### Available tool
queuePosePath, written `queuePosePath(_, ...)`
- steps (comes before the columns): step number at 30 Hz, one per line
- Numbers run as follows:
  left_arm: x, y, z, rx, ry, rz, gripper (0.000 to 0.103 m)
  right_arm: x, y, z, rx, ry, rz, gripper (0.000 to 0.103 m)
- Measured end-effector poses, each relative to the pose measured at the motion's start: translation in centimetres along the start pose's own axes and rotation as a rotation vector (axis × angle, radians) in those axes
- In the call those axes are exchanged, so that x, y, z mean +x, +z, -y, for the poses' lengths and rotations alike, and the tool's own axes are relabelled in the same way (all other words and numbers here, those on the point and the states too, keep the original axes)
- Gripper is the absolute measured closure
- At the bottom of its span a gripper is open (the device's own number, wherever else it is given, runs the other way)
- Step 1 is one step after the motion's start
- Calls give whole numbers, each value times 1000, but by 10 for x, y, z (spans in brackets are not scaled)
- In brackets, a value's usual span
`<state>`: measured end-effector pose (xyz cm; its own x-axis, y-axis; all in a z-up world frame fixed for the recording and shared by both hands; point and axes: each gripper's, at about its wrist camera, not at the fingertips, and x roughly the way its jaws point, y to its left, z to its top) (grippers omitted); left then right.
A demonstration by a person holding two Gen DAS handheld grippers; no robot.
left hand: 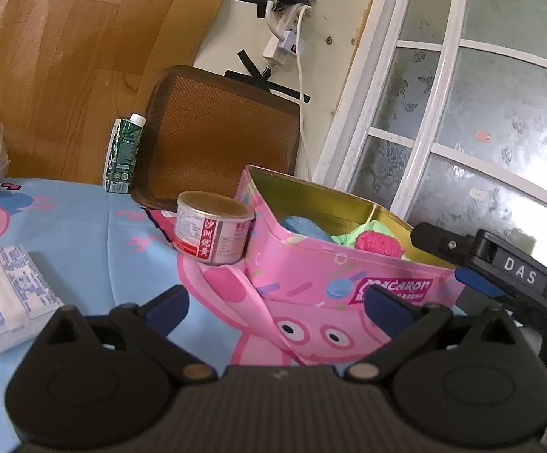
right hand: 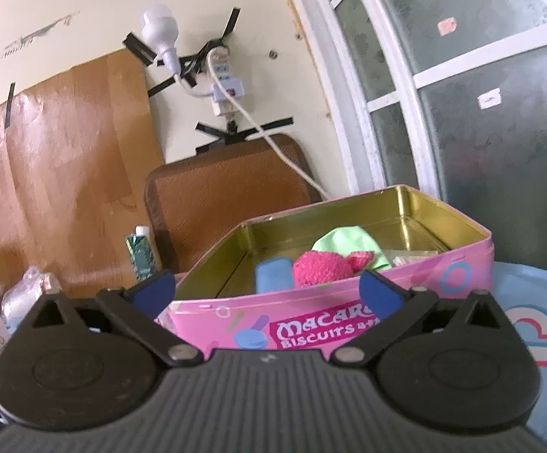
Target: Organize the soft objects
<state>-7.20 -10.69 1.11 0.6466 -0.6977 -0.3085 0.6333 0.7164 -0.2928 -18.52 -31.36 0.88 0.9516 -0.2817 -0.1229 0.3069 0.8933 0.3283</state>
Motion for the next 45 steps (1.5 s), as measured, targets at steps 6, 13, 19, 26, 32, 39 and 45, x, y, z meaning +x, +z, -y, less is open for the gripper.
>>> queuePosePath(6,0,0,-2,-14,2,-5,0,-6,-3,-1,-13,-48,61,0)
queuePosePath(13,2,1,-6,-42,9,-28,0,-4,-1,2,6,-23,30,0)
queuePosePath(19,-1,0,-2,-17,23,-7,0,-6,0,-1,-2,-9,34,0)
queuePosePath(26,-5,-2,10,62,11,16,0,-10,1,-1,-11,-12,52,0)
queuePosePath(32,-5,-4,16,105,-16,9,0,-11,2,0,-4,-20,55,0)
queuePosePath(39,-7,-3,11,76,-23,20,0,-11,-1,-4,-26,-6,32,0)
queuePosePath(45,-7,-1,2,24,-20,18,0,-10,-5,-12,-76,22,3,0)
